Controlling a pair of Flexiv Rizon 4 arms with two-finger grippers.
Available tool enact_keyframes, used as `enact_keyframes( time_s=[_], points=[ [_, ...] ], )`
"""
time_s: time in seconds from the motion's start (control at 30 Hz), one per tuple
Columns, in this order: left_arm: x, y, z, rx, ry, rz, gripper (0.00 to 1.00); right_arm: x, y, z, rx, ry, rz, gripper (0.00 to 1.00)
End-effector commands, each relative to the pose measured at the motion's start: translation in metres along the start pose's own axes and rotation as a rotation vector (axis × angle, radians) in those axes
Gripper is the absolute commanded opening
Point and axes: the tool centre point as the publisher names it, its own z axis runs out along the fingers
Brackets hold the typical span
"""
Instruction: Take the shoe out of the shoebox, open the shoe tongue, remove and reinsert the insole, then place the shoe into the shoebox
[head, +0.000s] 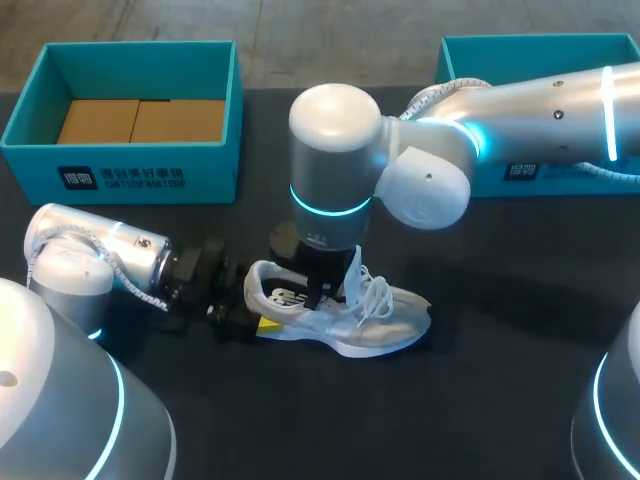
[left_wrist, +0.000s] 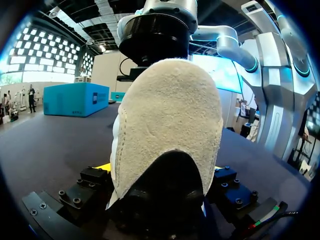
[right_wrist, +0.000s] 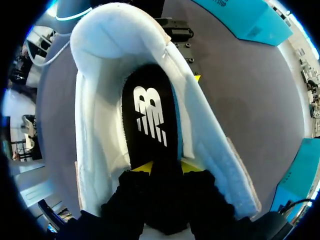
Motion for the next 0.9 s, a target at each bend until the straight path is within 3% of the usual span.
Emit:
enact_keyframes(
  time_s=[0.03,0.47,0.9],
  points=[
    [-0.001,0.003,-0.002,0.0,-0.003,-0.001,0.0,0.025,-0.003,0.059,-0.004,0.003,0.005,0.28],
    [-0.001,0.003,-0.002,0.0,-0.003,-0.001,0.0,0.04,-0.001,0.069,0.024,0.042,0.017,0.29],
    [-0.001,0.003,-0.002,0.0,-0.003,-0.001,0.0,0.023,0.0,0.031,0.028,-0.11,0.055,0.36]
  ],
)
